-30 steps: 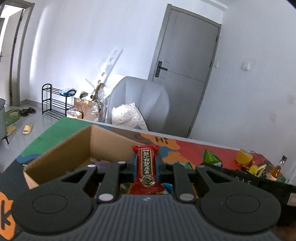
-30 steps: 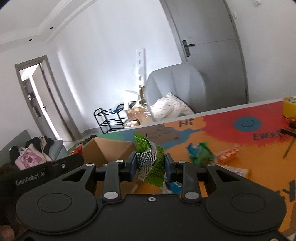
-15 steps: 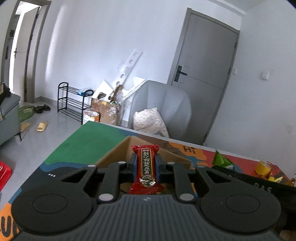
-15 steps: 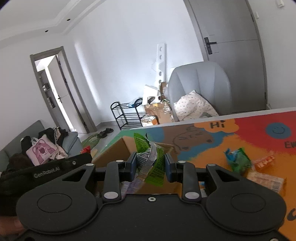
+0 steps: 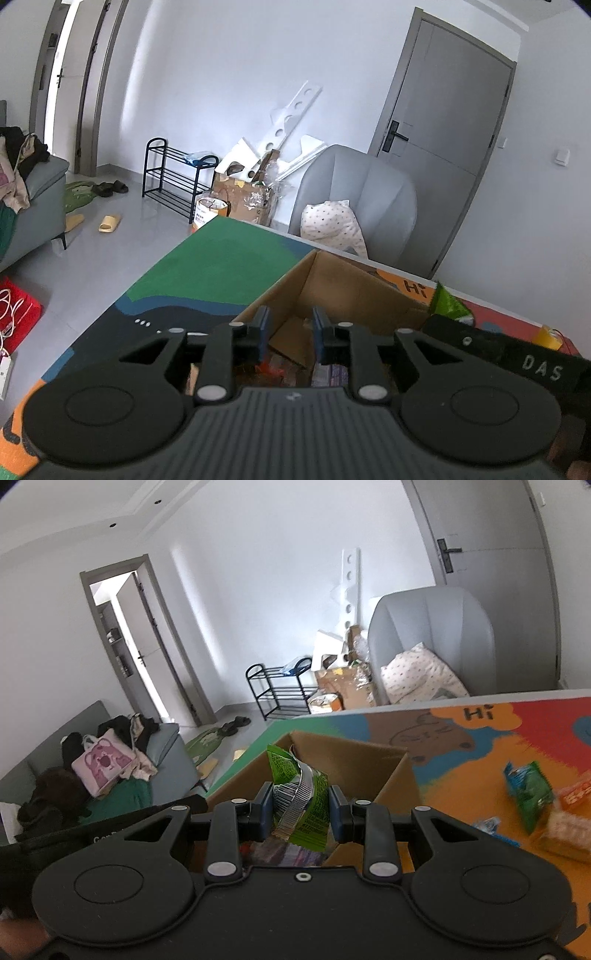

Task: Organize snacks
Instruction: 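Open both tools to drop the snacks into the box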

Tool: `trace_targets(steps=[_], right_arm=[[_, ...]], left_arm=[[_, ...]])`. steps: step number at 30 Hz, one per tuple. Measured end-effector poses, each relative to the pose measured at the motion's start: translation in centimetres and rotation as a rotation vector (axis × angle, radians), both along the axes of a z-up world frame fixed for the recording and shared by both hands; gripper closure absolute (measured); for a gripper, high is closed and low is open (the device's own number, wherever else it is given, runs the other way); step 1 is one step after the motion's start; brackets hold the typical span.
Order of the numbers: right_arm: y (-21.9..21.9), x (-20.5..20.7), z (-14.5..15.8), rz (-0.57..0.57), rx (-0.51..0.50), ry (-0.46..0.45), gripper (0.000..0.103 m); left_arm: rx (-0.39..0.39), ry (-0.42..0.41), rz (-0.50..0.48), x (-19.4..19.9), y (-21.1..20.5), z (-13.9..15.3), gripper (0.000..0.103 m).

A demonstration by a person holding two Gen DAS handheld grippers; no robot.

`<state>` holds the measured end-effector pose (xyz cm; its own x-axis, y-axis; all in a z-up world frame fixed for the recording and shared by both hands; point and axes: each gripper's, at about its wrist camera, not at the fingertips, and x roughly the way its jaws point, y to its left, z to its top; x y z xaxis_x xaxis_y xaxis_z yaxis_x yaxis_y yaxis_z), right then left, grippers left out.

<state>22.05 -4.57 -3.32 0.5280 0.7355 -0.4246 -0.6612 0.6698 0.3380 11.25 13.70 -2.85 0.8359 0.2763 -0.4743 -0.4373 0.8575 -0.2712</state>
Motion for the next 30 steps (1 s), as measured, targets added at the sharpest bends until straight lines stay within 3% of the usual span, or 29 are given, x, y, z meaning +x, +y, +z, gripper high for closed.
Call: trace_targets(steps=[6, 8, 11, 13, 17, 30], right_arm=[[-0.4, -0.1, 0.3, 0.005, 0.025, 0.028, 0.056], [-0.8, -0.2, 0.4, -0.007, 0.027, 0.015, 0.046], [-1.6, 0.0, 0.3, -0.031, 0.022, 0.013, 0.045], [-2.4, 0.2, 0.2, -0.053, 0.027, 0.024, 0.042], [-4.2, 0.3, -0.4, -0.112, 0.023, 0.022, 0.025], [-9.8, 0.5, -2.0, -0.24, -0.019, 0.032, 0.007]], left_arm=[[0.003, -0.008, 0.017, -0.9, -0.2, 0.1, 0.053], [0.007, -0.015, 0.019, -1.0, -0.3, 0.3, 0.041], [0.036, -0.019, 0.038, -1.0, -0.8, 0.3, 0.023], [0.049, -0.023, 0.048, -1.0, -1.0, 0.5, 0.018], [0.058, -0.02, 0.039, -0.9, -1.7, 0.5, 0.014], [0.081, 0.005, -0.059, 0.6, -5.7, 0.0, 0.002]])
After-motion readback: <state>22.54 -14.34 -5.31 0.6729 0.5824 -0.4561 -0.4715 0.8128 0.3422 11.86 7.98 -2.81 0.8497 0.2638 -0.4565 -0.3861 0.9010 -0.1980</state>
